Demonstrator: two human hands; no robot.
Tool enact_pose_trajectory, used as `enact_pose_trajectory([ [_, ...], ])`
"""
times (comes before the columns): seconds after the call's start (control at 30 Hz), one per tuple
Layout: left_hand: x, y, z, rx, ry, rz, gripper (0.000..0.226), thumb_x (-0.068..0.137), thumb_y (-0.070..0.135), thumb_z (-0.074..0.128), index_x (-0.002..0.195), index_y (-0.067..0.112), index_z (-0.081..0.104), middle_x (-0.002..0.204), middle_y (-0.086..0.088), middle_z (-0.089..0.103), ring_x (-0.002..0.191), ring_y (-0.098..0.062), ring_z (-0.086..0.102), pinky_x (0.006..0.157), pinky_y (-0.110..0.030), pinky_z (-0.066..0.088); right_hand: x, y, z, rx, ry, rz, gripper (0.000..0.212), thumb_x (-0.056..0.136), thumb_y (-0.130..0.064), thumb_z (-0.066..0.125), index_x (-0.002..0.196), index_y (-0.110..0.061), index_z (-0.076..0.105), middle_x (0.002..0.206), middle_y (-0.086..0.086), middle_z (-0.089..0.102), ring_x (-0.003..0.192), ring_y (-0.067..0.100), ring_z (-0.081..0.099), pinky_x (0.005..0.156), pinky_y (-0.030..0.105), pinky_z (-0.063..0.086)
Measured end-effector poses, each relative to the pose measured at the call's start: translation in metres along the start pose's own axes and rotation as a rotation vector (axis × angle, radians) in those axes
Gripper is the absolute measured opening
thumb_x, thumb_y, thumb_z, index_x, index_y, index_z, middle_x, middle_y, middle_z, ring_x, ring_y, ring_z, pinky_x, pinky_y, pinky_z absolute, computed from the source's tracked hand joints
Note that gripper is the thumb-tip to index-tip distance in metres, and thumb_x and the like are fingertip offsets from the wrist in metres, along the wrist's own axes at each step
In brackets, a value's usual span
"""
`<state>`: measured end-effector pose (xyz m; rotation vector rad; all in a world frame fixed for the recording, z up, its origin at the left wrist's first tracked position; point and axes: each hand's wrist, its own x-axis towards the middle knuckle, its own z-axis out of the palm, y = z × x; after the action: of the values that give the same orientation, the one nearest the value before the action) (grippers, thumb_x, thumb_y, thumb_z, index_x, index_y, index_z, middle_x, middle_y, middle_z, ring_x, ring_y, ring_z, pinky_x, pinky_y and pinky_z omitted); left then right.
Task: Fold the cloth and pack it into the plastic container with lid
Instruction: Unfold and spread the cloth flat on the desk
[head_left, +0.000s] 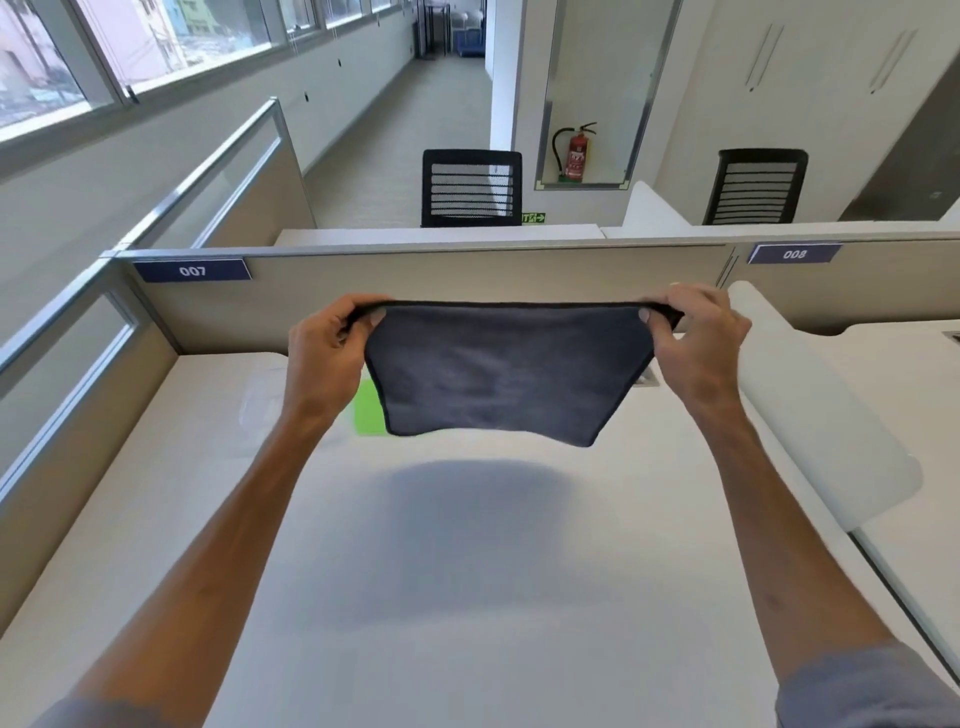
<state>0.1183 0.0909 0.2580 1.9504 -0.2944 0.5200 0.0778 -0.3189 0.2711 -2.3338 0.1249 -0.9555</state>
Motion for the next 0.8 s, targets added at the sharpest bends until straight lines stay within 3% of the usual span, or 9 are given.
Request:
enact_pose_trajectory([
  [0.07, -0.010, 0.001, -0.004, -0.029, -0.051, 0.018, 0.019, 0.108, 0.018, 0.067, 0.121, 0.020, 0.082, 0.110, 0.009, 0.084, 0.101, -0.003, 0.074, 0.095, -0.023, 0.058, -0.008, 0.000, -0.007, 0.052, 0.001, 0.009, 0.022, 0.093, -0.014, 0.076, 0.109, -0.028, 0.083, 0.101, -0.029, 0.066, 0.120, 0.014, 0.062, 0.107, 0.060, 0.050],
  [0.13, -0.028, -0.005, -0.007, -0.067, -0.125, -0.006, 0.020, 0.107, 0.014, 0.069, 0.120, 0.020, 0.084, 0.111, 0.012, 0.084, 0.104, 0.001, 0.075, 0.096, -0.012, 0.053, -0.025, 0.007, -0.013, 0.101, -0.003, 0.005, 0.025, 0.090, -0.008, 0.078, 0.105, -0.026, 0.085, 0.098, -0.033, 0.065, 0.117, 0.007, 0.061, 0.112, 0.046, 0.051],
  [0.23, -0.067, -0.031, -0.009, -0.176, -0.274, -0.149, 0.025, 0.103, 0.006, 0.072, 0.113, 0.024, 0.086, 0.109, 0.011, 0.086, 0.104, -0.001, 0.076, 0.097, -0.011, 0.054, -0.065, 0.025, -0.017, 0.164, -0.118, 0.061, 0.036, 0.083, 0.002, 0.083, 0.102, -0.028, 0.084, 0.102, -0.019, 0.069, 0.111, 0.003, 0.062, 0.104, 0.010, 0.046],
  [0.3, -0.098, -0.056, -0.007, -0.190, -0.397, -0.286, 0.027, 0.101, 0.006, 0.075, 0.112, 0.027, 0.088, 0.108, 0.007, 0.087, 0.104, -0.006, 0.077, 0.099, -0.017, 0.056, -0.099, 0.040, -0.015, 0.203, -0.251, 0.161, 0.043, 0.080, 0.006, 0.085, 0.097, -0.033, 0.083, 0.101, -0.023, 0.068, 0.107, 0.010, 0.067, 0.097, 0.001, 0.044],
  [0.4, -0.151, -0.093, 0.003, -0.123, -0.593, -0.453, 0.024, 0.100, 0.008, 0.079, 0.112, 0.027, 0.089, 0.108, 0.006, 0.088, 0.108, -0.010, 0.079, 0.105, -0.031, 0.056, -0.155, 0.065, -0.006, 0.154, -0.463, 0.299, 0.045, 0.076, 0.009, 0.087, 0.087, -0.034, 0.084, 0.089, -0.024, 0.072, 0.105, 0.020, 0.071, 0.096, 0.004, 0.047],
  [0.5, -0.209, -0.118, 0.020, -0.068, -0.724, -0.605, 0.025, 0.097, 0.005, 0.081, 0.110, 0.024, 0.090, 0.106, 0.006, 0.088, 0.112, -0.016, 0.082, 0.109, -0.035, 0.060, -0.206, 0.087, 0.009, -0.019, -0.761, 0.431, 0.026, 0.079, -0.002, 0.089, 0.089, -0.026, 0.089, 0.089, -0.018, 0.076, 0.099, 0.020, 0.075, 0.103, 0.035, 0.054],
  [0.6, -0.272, -0.133, 0.038, 0.122, -0.771, -0.604, 0.027, 0.097, 0.006, 0.079, 0.116, 0.023, 0.089, 0.115, 0.006, 0.086, 0.115, -0.014, 0.080, 0.112, -0.041, 0.058, -0.251, 0.100, 0.019, -0.230, -1.033, 0.449, 0.021, 0.087, -0.016, 0.081, 0.097, -0.032, 0.089, 0.101, -0.015, 0.083, 0.107, 0.011, 0.075, 0.103, 0.033, 0.048],
  [0.7, -0.322, -0.134, 0.049, 0.249, -0.637, -0.552, 0.036, 0.100, 0.004, 0.073, 0.129, 0.022, 0.083, 0.143, 0.007, 0.075, 0.138, -0.014, 0.068, 0.124, -0.035, 0.047, -0.289, 0.107, 0.019, -0.319, -1.080, 0.431, 0.026, 0.093, -0.014, 0.072, 0.104, -0.032, 0.087, 0.114, -0.013, 0.082, 0.120, 0.011, 0.068, 0.110, 0.038, 0.045],
  [0.8, -0.355, -0.133, 0.056, 0.401, -0.625, -0.363, 0.052, 0.105, 0.006, 0.064, 0.155, 0.022, 0.063, 0.166, 0.008, 0.053, 0.158, -0.016, 0.047, 0.133, -0.033, 0.034, -0.311, 0.109, 0.013, -0.367, -1.015, 0.375, 0.030, 0.094, -0.009, 0.066, 0.106, -0.030, 0.084, 0.117, -0.013, 0.075, 0.130, 0.012, 0.055, 0.114, 0.041, 0.036],
])
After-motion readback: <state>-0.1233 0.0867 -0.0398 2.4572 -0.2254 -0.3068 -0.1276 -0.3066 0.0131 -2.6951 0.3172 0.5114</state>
